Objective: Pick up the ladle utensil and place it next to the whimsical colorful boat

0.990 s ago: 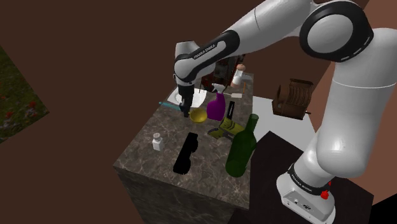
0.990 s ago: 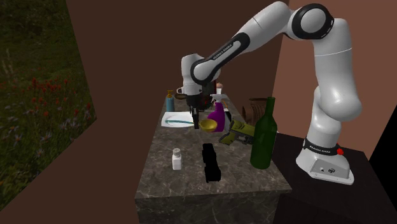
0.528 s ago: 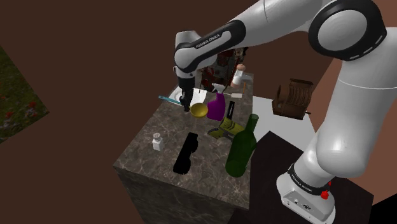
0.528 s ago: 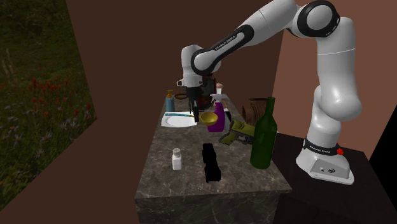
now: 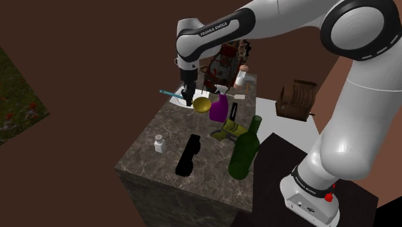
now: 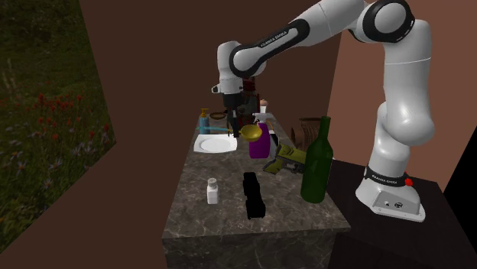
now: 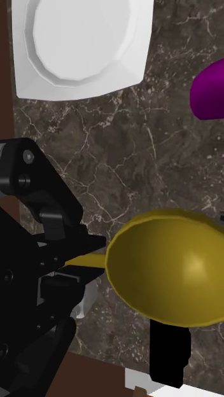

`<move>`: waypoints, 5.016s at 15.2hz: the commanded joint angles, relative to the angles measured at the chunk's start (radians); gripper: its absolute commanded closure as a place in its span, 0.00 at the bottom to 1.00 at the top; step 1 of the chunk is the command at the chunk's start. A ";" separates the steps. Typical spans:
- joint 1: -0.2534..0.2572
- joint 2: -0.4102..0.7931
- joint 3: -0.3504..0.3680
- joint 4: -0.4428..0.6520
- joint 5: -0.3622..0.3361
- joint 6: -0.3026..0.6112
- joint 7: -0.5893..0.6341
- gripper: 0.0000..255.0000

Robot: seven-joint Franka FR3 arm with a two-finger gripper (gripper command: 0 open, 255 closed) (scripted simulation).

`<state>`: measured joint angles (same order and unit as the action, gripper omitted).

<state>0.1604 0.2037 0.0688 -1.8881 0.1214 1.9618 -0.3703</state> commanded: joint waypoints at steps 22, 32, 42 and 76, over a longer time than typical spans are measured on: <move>-0.003 -0.063 -0.001 0.229 -0.005 -0.291 0.030 1.00; -0.004 -0.054 -0.001 0.375 -0.006 -0.427 0.045 1.00; -0.004 -0.015 -0.001 0.564 -0.007 -0.576 0.062 1.00; -0.355 -0.155 -0.308 0.473 -0.087 -0.677 -0.604 1.00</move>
<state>-0.1836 0.0424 -0.2290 -1.4223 0.0366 1.2864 -0.9486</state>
